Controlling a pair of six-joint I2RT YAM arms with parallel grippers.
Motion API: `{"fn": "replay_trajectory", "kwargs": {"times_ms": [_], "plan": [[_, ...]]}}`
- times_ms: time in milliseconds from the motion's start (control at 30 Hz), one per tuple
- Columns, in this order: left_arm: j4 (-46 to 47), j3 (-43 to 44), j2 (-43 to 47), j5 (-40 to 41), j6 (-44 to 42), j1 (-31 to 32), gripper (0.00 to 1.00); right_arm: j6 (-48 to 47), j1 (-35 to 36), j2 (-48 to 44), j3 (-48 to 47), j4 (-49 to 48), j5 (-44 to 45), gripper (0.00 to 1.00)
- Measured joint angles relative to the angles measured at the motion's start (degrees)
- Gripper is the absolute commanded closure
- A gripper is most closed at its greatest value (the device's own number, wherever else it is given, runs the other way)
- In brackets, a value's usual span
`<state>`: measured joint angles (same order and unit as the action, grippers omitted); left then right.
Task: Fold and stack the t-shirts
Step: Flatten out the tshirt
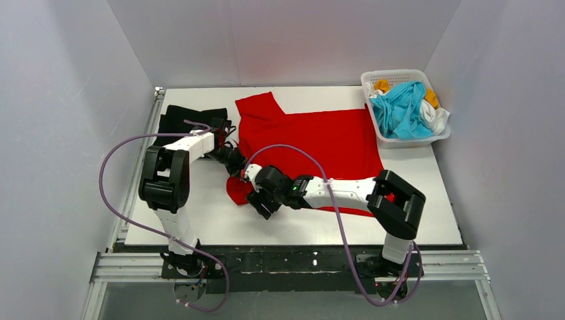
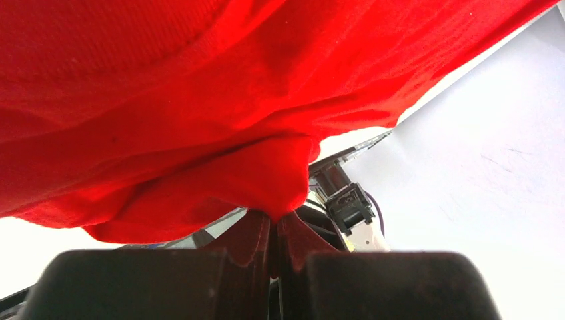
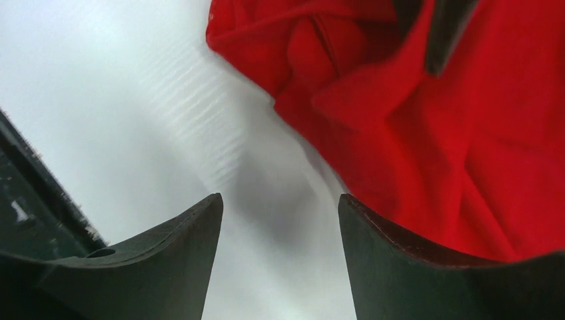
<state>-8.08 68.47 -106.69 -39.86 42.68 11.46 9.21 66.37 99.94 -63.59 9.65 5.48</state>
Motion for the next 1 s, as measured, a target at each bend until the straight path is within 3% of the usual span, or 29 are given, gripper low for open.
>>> {"fn": "replay_trajectory", "kwargs": {"times_ms": [300, 533, 867, 1000], "plan": [[-1.8, 1.2, -1.6, -1.5, 0.2, -0.1, 0.99, -10.3, -0.1, 6.5, -2.7, -6.9, 0.3, 0.31], [-2.1, 1.2, -2.7, -4.4, 0.9, -0.5, 0.99, -19.3, -0.1, 11.0, -5.7, -8.8, 1.1, 0.40], [-2.8, 1.2, -2.7, -4.7, 0.9, -0.5, 1.00, -23.5, -0.1, 11.2, -5.7, -9.0, 3.4, 0.89], [-3.5, 1.2, -2.7, -4.4, 0.6, -0.5, 1.00, -23.1, -0.1, 11.0, -5.7, -9.0, 3.4, 0.96]]}}
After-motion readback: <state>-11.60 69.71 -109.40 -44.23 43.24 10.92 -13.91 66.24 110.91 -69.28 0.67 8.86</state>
